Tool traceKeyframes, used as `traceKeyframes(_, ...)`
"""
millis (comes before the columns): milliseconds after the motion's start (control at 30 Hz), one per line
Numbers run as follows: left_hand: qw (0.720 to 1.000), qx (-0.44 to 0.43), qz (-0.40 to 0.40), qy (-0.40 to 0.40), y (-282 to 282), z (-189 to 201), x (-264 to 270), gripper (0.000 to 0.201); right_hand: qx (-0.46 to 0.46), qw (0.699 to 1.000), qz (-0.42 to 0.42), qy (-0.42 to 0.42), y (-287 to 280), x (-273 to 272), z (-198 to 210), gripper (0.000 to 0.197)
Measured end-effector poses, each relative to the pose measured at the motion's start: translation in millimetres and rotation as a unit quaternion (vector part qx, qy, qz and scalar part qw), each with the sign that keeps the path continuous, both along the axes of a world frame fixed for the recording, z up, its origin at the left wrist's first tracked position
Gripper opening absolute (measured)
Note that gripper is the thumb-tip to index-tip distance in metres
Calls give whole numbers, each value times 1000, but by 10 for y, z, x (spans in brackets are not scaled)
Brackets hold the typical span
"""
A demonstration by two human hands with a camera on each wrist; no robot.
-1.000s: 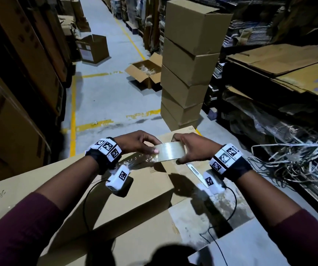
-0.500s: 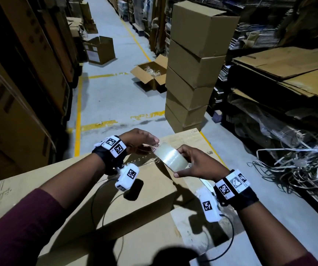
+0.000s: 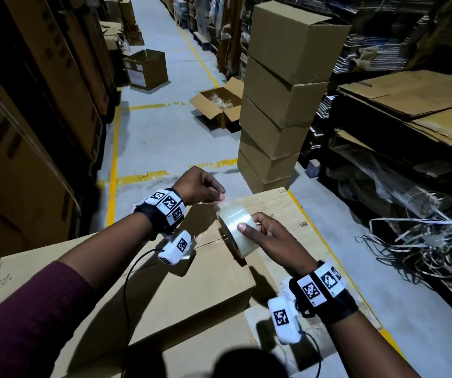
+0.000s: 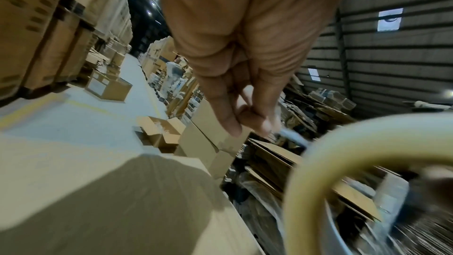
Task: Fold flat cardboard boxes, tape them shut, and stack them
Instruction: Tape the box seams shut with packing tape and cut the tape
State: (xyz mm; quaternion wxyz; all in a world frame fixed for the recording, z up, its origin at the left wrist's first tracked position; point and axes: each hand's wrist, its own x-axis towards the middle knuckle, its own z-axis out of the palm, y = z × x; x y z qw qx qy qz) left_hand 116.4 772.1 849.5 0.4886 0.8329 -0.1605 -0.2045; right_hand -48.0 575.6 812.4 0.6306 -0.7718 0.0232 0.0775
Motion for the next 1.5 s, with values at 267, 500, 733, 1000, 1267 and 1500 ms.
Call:
traceKeyframes(267, 989, 127, -11, -74, -141, -120, 546, 9, 77, 992, -91, 42, 249, 506, -9, 97)
traceKeyframes(500, 975, 218, -28, -40, -130, -573, 899, 23, 65, 991, -111, 38, 300, 871, -92, 88)
traceKeyframes(733, 967, 244, -64, 30, -55, -842, 1050, 35, 92, 991, -95, 27, 223, 920, -150, 70)
traceKeyframes(1000, 954, 281, -81, 72, -82, -755, 948, 32, 97, 987, -114, 55, 231, 1006, -277, 86)
traceKeyframes(1267, 976, 161, 28, 142, -9, -678, 801, 24, 54, 992, -107, 27, 233, 917, -182, 75)
traceKeyframes(1500, 973, 217, 74, 21, -19, -732, 538, 28, 22, 989, -123, 80, 288, 819, 11, 73)
